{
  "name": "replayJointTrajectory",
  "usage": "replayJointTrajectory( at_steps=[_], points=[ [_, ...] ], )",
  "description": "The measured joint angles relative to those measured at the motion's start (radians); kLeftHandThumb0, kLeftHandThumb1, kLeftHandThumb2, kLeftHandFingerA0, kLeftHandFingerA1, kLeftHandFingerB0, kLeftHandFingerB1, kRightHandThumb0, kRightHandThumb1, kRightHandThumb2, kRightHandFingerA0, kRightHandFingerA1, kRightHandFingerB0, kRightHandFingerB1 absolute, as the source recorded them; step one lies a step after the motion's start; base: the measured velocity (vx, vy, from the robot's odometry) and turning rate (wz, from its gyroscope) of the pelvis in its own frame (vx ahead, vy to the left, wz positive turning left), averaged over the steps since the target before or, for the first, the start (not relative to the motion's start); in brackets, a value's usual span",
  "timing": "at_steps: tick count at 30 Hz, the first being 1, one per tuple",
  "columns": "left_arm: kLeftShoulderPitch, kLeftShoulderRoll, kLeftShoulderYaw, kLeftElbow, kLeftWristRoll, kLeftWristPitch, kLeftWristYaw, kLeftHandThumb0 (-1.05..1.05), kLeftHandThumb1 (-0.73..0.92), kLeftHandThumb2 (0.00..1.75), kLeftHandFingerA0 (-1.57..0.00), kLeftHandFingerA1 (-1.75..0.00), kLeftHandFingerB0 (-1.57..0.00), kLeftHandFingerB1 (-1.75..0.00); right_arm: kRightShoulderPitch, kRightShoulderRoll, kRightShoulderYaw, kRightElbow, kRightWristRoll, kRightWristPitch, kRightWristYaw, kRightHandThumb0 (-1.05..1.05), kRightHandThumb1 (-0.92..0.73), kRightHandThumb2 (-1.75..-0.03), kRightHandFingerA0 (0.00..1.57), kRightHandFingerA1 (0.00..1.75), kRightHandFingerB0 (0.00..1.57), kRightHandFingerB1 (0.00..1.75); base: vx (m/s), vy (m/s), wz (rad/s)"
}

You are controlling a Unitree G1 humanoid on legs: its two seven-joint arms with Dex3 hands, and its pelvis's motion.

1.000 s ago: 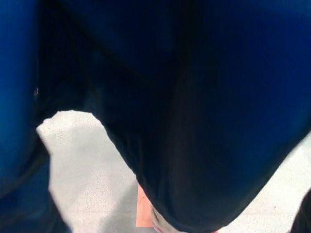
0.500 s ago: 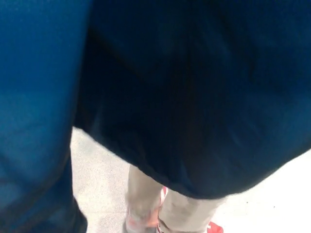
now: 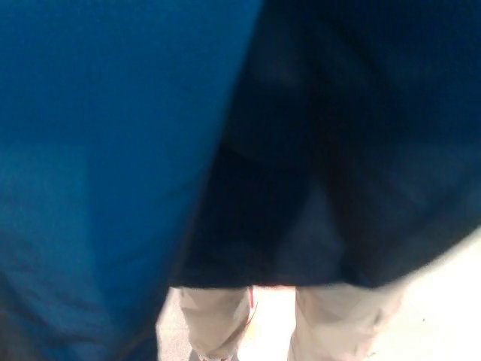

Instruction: A person hands a coat to the robot and the robot grabs it with both hands and holds it while the person wears the coat.

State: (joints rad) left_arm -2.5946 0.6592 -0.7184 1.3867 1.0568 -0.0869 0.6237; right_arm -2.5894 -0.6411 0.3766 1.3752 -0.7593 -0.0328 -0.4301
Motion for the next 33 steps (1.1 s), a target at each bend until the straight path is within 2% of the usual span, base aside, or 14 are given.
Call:
replayJointTrajectory(
  at_steps=[33],
  points=[
    [0.001, -0.001, -0.004, 0.003, 0.001, 0.005, -0.003, -0.52, 0.54, 0.94, -1.17, -1.41, -0.73, -1.12, 0.003, -0.007, -0.004, -0.003, 0.003, 0.001, 0.0, -0.43, -0.66, -0.66, 0.9, 1.67, 0.7, 1.43, 0.0, 0.0, 0.0]
  ],
)
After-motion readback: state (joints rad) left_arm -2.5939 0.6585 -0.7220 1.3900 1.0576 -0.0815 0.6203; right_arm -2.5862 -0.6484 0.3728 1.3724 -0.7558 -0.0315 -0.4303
